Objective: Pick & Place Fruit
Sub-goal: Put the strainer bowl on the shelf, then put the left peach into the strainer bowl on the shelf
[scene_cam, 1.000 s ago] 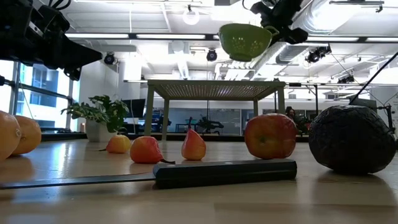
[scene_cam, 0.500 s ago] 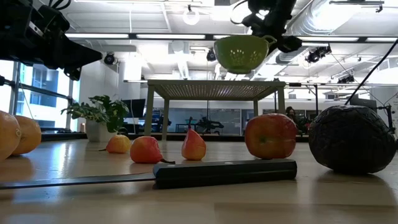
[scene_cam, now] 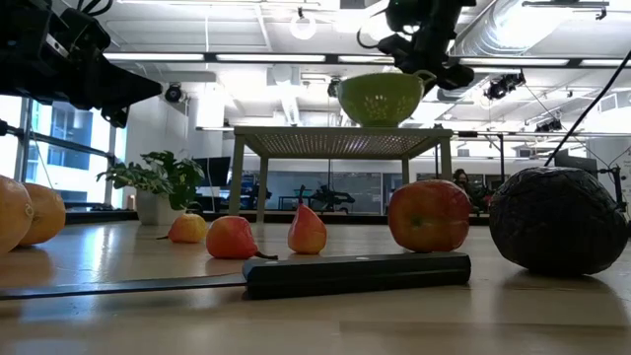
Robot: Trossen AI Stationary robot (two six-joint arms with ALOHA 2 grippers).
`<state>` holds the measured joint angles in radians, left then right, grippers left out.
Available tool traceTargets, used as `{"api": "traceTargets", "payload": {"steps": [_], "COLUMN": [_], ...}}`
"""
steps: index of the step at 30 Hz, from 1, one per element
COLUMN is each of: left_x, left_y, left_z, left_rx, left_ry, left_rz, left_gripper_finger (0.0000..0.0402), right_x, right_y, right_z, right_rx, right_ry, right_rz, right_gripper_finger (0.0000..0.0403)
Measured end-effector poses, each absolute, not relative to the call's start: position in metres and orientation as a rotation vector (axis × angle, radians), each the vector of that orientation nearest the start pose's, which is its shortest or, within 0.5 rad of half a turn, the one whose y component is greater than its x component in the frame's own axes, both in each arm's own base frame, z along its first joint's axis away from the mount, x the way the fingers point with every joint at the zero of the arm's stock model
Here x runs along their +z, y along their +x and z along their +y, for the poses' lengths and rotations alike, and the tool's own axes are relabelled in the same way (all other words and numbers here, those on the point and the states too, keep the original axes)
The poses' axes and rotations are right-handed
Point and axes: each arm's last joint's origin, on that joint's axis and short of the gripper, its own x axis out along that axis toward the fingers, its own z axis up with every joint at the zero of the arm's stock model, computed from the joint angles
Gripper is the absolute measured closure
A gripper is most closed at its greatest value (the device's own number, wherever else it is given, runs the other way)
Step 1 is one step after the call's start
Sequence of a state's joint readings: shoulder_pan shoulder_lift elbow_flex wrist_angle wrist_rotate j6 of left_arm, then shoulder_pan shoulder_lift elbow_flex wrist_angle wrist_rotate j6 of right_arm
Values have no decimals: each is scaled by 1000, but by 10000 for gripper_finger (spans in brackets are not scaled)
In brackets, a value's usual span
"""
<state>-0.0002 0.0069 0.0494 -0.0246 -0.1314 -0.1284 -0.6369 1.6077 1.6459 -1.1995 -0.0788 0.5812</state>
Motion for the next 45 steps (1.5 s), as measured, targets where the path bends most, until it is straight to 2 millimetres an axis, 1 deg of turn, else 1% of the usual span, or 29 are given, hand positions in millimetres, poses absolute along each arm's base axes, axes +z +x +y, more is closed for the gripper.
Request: {"api": "traceTargets", "payload": {"steps": [8, 19, 29, 35, 45], "left_x": [177, 177, 177, 177, 177], "left_y": [95, 95, 95, 95, 95], "left_z": [4, 4, 4, 4, 4], "left_rx": [130, 130, 130, 130, 130], "left_ry": [-129, -129, -129, -129, -129], "left_rz": [-26, -26, -26, -25, -25], "left_gripper_finger": [401, 401, 401, 401, 401], "right_x": [344, 332, 332, 331, 331], "right_y": [249, 255, 255, 254, 254], "right_z": [-190, -195, -194, -195, -195], "right_rx": [-855, -846, -848, -839, -847], "right_ry": [914, 906, 902, 852, 844], "right_rz": [950, 1010, 1024, 1046, 1044], "right_gripper_finger": [395, 396, 393, 368, 312]}}
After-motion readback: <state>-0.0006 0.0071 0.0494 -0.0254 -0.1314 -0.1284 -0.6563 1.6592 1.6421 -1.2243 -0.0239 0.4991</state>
